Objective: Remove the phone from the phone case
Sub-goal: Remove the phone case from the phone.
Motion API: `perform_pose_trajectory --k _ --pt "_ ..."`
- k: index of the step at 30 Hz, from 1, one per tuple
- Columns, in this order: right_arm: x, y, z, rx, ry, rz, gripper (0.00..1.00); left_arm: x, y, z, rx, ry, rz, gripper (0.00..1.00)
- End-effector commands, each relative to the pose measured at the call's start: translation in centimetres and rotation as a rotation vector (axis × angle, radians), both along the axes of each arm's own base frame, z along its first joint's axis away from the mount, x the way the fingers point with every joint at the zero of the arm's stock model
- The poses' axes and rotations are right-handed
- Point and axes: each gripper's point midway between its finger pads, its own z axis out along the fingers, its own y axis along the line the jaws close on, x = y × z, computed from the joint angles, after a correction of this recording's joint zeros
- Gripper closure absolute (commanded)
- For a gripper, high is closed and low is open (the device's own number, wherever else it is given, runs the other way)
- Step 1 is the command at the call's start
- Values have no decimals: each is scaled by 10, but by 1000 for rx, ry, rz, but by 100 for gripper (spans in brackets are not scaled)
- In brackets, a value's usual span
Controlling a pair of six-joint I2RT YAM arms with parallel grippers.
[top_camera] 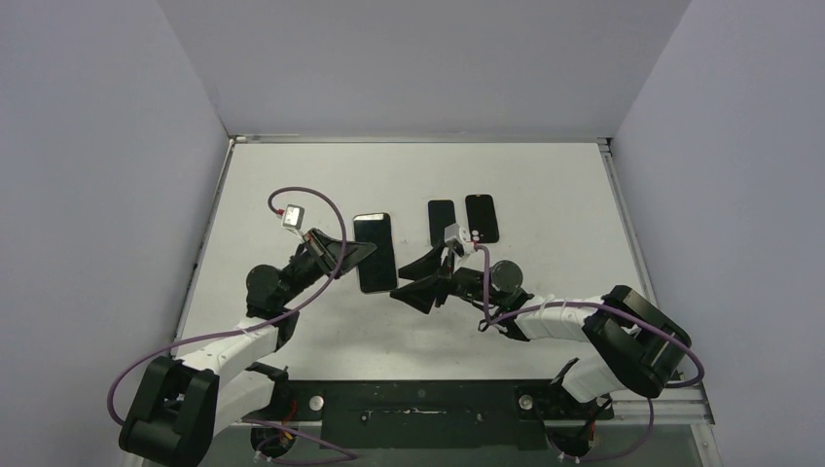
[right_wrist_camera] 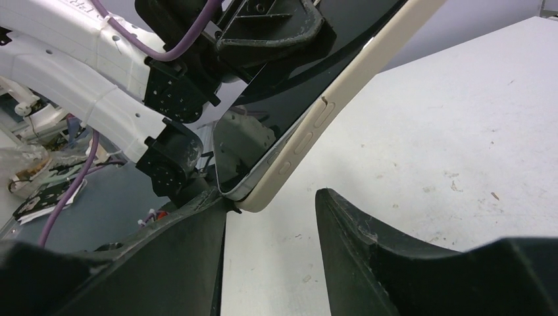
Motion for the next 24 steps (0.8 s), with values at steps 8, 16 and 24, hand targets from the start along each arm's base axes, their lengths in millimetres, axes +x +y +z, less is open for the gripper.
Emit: perform_pose_trajectory --k 8,16,24 --pt "38 -19 0 48 28 -174 58 -39 -5 44 -123 -114 -130 100" --pt "37 -17 9 100 69 -146 61 -44 -10 45 -119 -140 -147 100" --pt "42 -17 34 158 106 -165 61 -52 -31 35 -46 -192 -180 100"
